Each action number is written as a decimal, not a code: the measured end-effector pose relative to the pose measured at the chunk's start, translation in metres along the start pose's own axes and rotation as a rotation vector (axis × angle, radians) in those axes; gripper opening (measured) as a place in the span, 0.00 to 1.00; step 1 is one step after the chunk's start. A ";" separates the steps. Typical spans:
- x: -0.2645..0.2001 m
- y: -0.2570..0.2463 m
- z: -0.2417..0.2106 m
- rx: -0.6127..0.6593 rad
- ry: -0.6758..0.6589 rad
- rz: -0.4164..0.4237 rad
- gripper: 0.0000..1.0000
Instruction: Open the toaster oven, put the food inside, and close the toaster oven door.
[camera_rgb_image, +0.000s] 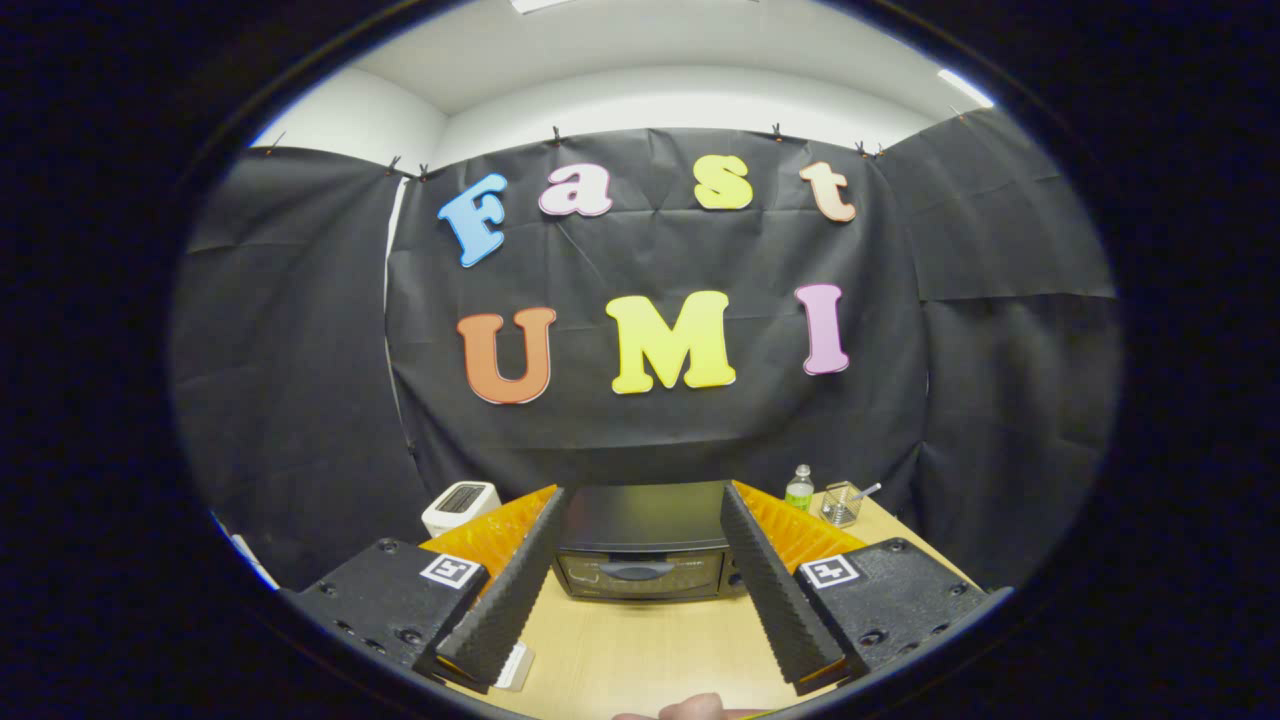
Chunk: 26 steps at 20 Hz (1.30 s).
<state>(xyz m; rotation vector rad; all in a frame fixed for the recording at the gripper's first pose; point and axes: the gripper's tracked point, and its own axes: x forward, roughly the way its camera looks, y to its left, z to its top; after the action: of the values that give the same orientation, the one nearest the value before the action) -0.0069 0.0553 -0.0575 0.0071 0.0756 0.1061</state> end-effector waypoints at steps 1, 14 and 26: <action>-0.002 0.001 0.000 -0.004 -0.001 0.004 1.00; -0.012 0.000 -0.004 0.003 0.014 0.021 1.00; -0.005 -0.008 -0.003 0.011 0.027 0.010 1.00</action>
<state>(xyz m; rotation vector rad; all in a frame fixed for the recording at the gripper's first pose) -0.0109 0.0474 -0.0606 0.0171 0.1027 0.1160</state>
